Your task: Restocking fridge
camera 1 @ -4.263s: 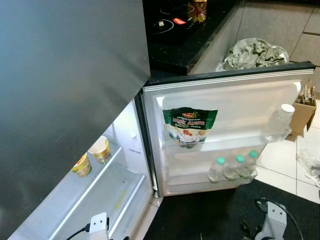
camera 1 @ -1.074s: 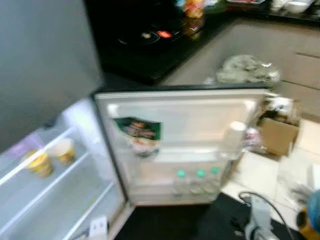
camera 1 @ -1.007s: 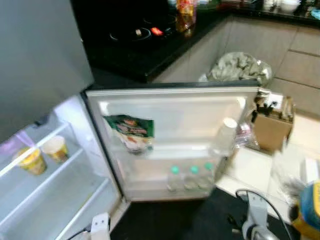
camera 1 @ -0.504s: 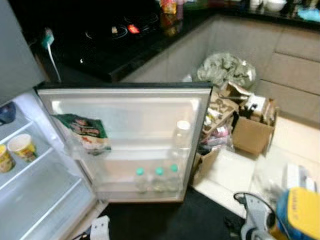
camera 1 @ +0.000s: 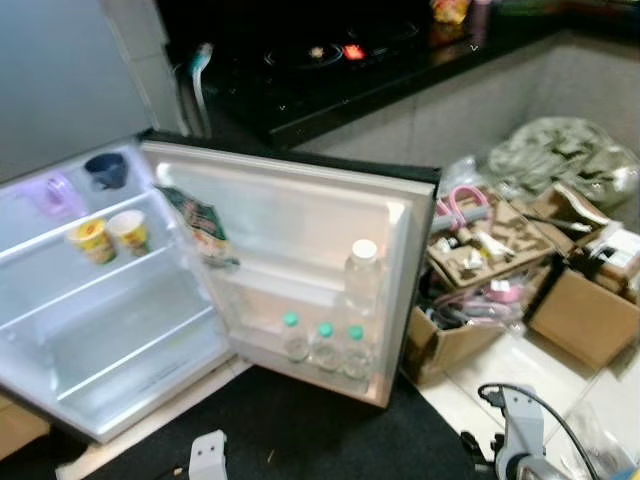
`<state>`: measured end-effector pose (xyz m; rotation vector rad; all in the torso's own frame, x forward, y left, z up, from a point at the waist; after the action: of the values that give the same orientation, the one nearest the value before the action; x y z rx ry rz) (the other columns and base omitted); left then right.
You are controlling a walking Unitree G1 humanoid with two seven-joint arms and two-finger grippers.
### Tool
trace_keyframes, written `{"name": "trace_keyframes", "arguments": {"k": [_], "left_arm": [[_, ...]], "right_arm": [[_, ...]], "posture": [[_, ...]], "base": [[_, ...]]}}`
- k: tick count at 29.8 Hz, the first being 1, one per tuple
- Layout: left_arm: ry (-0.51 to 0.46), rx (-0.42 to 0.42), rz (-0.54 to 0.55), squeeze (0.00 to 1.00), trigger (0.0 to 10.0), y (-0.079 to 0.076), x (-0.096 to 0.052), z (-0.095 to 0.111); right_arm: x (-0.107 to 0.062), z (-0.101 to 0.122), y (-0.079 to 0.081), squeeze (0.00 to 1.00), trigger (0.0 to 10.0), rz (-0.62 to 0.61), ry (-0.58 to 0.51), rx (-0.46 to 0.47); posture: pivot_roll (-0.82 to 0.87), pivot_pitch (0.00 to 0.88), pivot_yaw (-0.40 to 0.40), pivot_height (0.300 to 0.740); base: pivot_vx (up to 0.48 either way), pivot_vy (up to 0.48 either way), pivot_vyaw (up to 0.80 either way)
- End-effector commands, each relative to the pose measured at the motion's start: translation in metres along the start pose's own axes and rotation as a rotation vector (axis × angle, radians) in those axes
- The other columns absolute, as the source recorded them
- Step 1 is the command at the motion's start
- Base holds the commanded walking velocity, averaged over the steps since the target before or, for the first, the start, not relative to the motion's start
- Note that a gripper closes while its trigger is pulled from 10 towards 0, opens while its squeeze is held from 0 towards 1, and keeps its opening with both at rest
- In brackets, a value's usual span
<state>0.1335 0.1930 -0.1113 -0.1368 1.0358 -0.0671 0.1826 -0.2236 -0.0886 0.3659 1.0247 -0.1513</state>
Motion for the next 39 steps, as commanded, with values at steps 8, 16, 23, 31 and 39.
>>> {"name": "trace_keyframes", "arguments": {"k": [8, 16, 23, 31, 39], "left_arm": [[0.011, -0.017, 0.008, 0.0, 10.0, 0.002, -0.002, -0.005], [0.008, -0.018, -0.001, 0.0, 10.0, 0.0, -0.001, -0.004], [-0.002, -0.02, -0.008, 0.0, 10.0, -0.001, 0.0, -0.001], [-0.003, -0.029, -0.033, 0.0, 10.0, -0.003, 0.0, -0.001], [-0.009, -0.051, -0.014, 0.0, 10.0, -0.001, 0.0, 0.0]], "right_arm": [[0.0, -0.003, 0.0, 0.0, 10.0, 0.012, 0.011, -0.024], [-0.001, -0.003, -0.001, 0.0, 10.0, 0.012, 0.018, -0.04], [-0.001, -0.002, -0.002, 0.0, 10.0, 0.005, 0.01, -0.06], [-0.001, 0.0, -0.005, 0.0, 10.0, -0.033, -0.008, -0.033], [-0.003, 0.009, -0.015, 0.0, 10.0, -0.112, -0.06, -0.032]], "posture": [[-0.04, 0.0, 0.023, 0.74], [-0.05, 0.0, 0.018, 0.74], [-0.05, 0.0, 0.018, 0.74], [-0.05, 0.0, 0.018, 0.74], [-0.04, 0.0, 0.019, 0.74]], "base": [[0.0, 0.0, 0.73], [0.0, 0.0, 0.73], [0.0, 0.0, 0.73], [0.0, -0.429, 0.19], [0.0, -0.059, 0.0]]}}
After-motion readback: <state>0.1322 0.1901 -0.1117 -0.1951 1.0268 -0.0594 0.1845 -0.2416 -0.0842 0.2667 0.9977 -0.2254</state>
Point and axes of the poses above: a point about 5 cm out from each wrist's last joint towards the gripper, its own x axis pointing out of the wrist towards the gripper, its own z axis along the axis of the wrist's last joint, y = z × x, the point moved 1 cm from there along x, pointing out of the wrist towards the gripper, and after that the axes turned 15 degrees about x, right-handed, at the moved point
